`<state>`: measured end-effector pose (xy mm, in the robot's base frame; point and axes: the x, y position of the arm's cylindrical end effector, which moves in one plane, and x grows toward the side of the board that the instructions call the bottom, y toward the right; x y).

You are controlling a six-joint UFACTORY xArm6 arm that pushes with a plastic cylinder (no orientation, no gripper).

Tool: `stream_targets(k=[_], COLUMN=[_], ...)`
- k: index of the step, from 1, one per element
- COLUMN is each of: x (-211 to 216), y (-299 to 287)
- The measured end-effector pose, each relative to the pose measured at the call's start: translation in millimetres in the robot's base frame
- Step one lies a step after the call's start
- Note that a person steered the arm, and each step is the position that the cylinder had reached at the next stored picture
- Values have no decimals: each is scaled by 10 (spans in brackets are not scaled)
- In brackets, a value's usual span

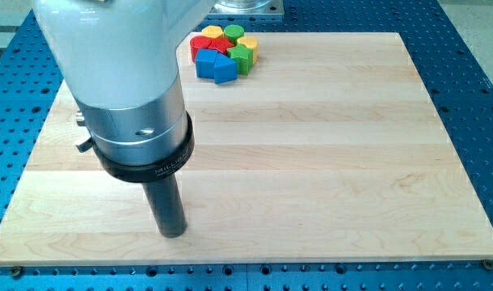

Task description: Move your arm bottom right to the blue blocks

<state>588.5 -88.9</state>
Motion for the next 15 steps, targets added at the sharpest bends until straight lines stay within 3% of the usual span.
stream_targets(k=[1, 5, 6, 10, 13, 15], x=[-162, -27, -432, -615, -1399, -1380], y=[-36, 141, 406, 463, 1166, 1166])
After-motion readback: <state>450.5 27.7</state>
